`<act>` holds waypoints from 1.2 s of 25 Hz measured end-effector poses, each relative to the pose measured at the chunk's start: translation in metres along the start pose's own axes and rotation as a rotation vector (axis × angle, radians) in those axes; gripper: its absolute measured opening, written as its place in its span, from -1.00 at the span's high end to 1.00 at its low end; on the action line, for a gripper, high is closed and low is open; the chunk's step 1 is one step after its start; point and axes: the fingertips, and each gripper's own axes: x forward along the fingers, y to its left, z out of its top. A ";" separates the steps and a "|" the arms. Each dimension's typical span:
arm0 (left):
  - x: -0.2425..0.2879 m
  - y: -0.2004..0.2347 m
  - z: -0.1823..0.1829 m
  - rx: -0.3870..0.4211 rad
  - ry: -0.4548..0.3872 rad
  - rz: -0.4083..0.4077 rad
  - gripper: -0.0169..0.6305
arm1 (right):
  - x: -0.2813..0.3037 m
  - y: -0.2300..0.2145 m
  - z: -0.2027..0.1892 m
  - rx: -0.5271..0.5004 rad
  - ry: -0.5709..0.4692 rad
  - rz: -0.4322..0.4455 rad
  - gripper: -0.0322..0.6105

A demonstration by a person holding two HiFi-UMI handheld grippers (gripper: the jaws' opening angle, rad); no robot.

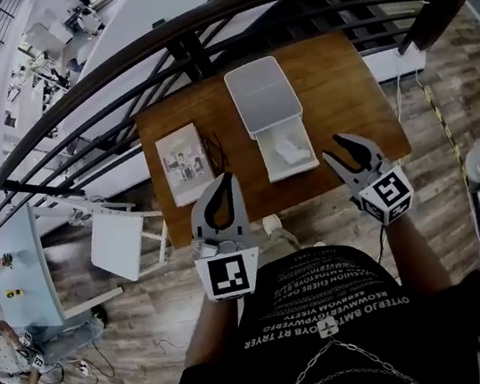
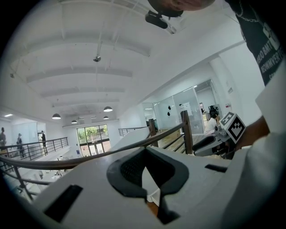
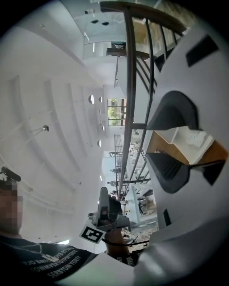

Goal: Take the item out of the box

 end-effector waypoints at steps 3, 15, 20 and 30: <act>0.009 0.008 -0.005 0.004 0.006 -0.011 0.93 | 0.016 -0.006 -0.022 0.029 0.044 -0.002 0.43; 0.048 0.033 -0.020 -0.014 0.037 -0.047 0.93 | 0.075 -0.033 -0.106 0.117 0.207 0.003 0.37; 0.055 0.040 -0.025 -0.016 0.040 -0.063 0.93 | 0.095 -0.027 -0.146 0.119 0.299 0.041 0.35; 0.056 0.057 -0.047 -0.014 0.082 -0.075 0.93 | 0.140 -0.019 -0.228 0.137 0.495 0.098 0.27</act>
